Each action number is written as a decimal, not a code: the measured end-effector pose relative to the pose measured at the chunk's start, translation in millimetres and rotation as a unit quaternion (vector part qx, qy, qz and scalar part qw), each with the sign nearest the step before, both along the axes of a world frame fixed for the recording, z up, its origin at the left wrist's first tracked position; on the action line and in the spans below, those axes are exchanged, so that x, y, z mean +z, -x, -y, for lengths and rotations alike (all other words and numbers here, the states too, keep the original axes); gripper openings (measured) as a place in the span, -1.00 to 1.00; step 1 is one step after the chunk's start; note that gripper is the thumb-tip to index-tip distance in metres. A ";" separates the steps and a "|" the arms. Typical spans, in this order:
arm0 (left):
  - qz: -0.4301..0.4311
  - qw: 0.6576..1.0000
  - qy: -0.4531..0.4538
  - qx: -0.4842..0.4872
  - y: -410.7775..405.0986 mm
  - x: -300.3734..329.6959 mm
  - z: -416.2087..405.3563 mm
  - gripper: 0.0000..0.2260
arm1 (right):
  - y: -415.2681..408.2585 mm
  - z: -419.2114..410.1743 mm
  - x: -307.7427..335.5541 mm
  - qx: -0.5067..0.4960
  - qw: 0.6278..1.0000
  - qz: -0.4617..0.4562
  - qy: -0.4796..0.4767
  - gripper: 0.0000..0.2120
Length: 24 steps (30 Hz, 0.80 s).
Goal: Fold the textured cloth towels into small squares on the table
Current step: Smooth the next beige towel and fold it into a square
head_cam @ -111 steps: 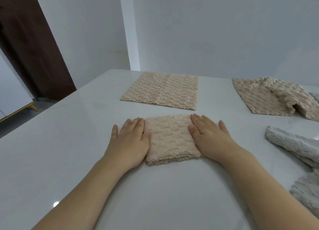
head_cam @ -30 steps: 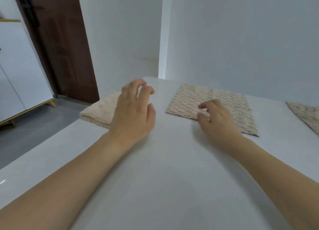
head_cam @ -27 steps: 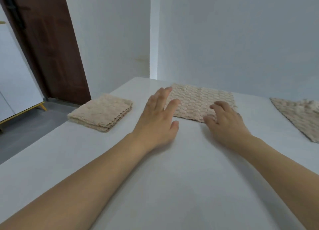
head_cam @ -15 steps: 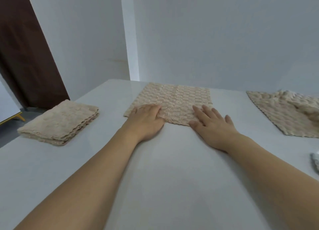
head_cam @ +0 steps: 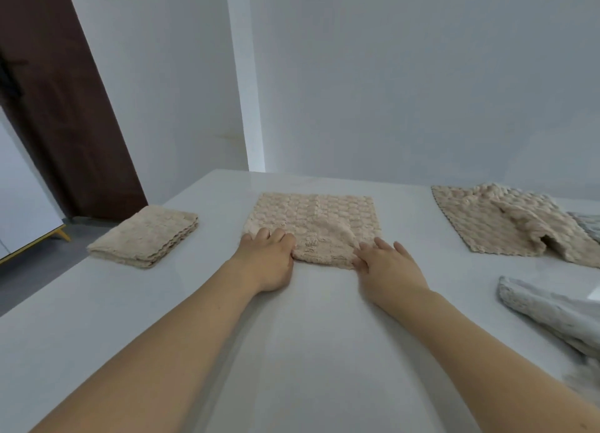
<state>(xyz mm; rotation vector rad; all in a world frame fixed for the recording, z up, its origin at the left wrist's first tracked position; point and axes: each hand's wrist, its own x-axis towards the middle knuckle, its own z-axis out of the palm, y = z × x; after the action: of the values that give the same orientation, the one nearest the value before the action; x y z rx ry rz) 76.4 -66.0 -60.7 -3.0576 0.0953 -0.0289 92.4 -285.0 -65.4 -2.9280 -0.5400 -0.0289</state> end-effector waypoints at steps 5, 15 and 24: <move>-0.067 0.998 0.006 -0.019 64.4 14.0 27.3 -0.77 | 54.0 31.2 26.1 0.004 0.998 -0.070 -0.003 -0.67; -0.149 0.988 -0.020 -0.020 149.4 60.4 66.5 -0.79 | 101.9 51.6 62.3 0.023 0.990 -0.124 0.065 -0.70; 0.037 0.967 0.251 0.032 25.8 21.5 24.9 -0.56 | 3.7 -17.7 39.6 0.086 0.994 -0.054 -0.040 -0.51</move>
<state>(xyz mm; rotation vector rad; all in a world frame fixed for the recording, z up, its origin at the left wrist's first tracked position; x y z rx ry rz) 50.6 -90.9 -39.2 -3.5578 -0.0197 -0.1908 88.7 -267.3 -25.8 -2.7763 -0.7514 0.1263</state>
